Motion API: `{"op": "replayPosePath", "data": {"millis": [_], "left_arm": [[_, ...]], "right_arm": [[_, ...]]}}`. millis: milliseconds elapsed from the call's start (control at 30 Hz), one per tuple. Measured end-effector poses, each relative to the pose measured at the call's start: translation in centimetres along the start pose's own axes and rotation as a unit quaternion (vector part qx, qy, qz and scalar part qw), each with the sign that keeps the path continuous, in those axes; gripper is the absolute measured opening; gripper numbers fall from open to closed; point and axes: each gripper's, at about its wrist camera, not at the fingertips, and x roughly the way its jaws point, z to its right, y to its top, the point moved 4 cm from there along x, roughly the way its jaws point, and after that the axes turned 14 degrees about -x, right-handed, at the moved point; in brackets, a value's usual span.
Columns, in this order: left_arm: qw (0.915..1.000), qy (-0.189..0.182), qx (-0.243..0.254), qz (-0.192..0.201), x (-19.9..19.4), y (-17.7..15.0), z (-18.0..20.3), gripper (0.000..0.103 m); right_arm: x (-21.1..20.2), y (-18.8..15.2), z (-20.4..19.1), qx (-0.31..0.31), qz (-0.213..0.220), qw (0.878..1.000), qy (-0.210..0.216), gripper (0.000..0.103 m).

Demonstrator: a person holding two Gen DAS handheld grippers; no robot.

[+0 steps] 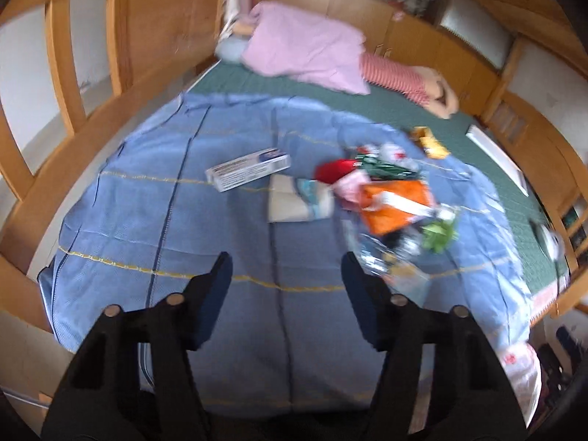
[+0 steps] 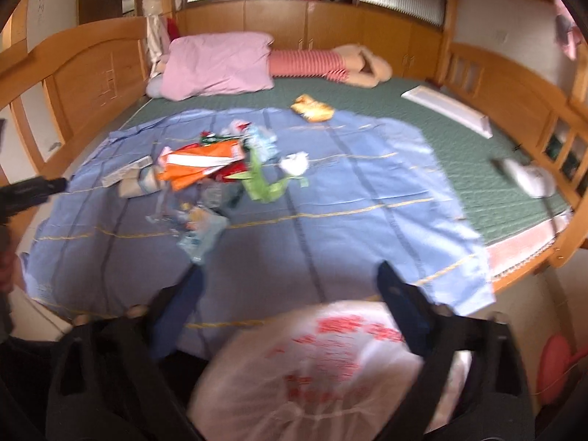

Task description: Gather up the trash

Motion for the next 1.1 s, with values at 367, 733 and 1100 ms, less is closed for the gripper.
{"op": "replayPosePath", "data": {"millis": [367,733,1100], "left_arm": [[0.9601,0.065,-0.271,-0.026,2.5,2.3,-14.2,0.083],[0.921,0.061,-0.385,-0.005,0.7,2.2,-19.1,0.091],[0.9046,0.072,-0.42,0.017,-0.3,2.4,-21.1,0.092]], "right_arm": [[13.2,15.2,-17.1,-0.025,-0.018,0.99,0.141,0.082],[31.9,23.0,-31.3,0.04,-0.17,0.969,0.176,0.085],[26.8,18.2,-32.4,-0.054,-0.168,0.947,0.269,0.045]]}}
